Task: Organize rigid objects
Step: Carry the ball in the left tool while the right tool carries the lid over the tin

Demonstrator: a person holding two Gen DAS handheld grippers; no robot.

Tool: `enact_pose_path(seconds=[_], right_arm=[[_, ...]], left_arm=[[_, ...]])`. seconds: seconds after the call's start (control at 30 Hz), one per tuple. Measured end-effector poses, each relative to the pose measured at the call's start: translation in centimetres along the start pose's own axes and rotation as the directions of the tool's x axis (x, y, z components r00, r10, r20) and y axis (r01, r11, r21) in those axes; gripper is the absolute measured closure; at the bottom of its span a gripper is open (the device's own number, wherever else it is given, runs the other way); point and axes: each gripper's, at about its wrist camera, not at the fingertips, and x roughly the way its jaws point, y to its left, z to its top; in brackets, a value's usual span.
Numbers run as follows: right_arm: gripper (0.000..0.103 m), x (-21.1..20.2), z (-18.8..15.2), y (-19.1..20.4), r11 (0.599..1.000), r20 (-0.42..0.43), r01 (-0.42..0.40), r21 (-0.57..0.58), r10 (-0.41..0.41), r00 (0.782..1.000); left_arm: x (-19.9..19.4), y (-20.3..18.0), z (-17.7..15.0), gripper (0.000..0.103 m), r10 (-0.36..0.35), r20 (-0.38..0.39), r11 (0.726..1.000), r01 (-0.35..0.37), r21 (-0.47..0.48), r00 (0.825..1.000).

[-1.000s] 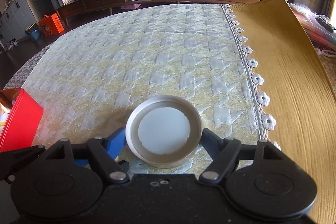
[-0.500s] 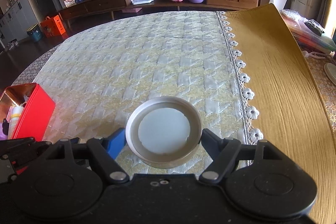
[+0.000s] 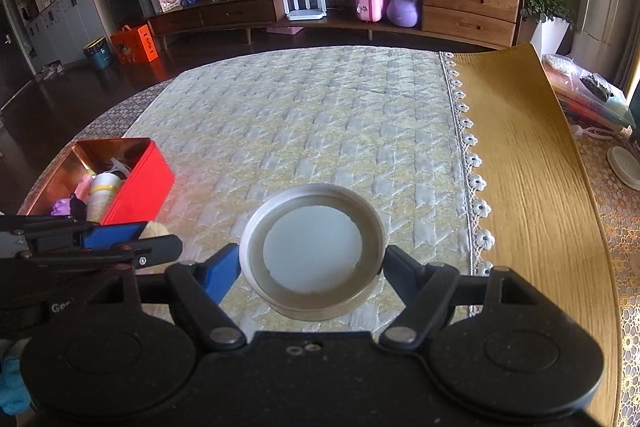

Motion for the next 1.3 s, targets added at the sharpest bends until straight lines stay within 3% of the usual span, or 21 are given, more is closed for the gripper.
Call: enact_pose_path(seconds=[0.6, 0.8, 1.3], right_arm=[[0.026, -3.9, -0.8, 8.2, 0.988, -0.008, -0.111, -0.107, 0.111, 0.994], [0.026, -3.8, -0.7, 11.2, 0.978, -0.013, -0.145, -0.147, 0.145, 0.989], [0.026, 0.1, -0.3, 19.0, 0.947, -0.042, -0.168, -0.273, 0.162, 0.986]], left_arm=[[-7.2, 6.6, -0.6, 0.075, 0.017, 0.001, 0.994, -0.016, -0.111, 1.0], [-8.9, 9.9, -0.5, 0.075, 0.059, 0.026, 0.989, -0.055, -0.134, 0.998], [-7.5, 18.0, 1.3, 0.075, 0.18, 0.026, 0.967, -0.172, -0.189, 0.983]])
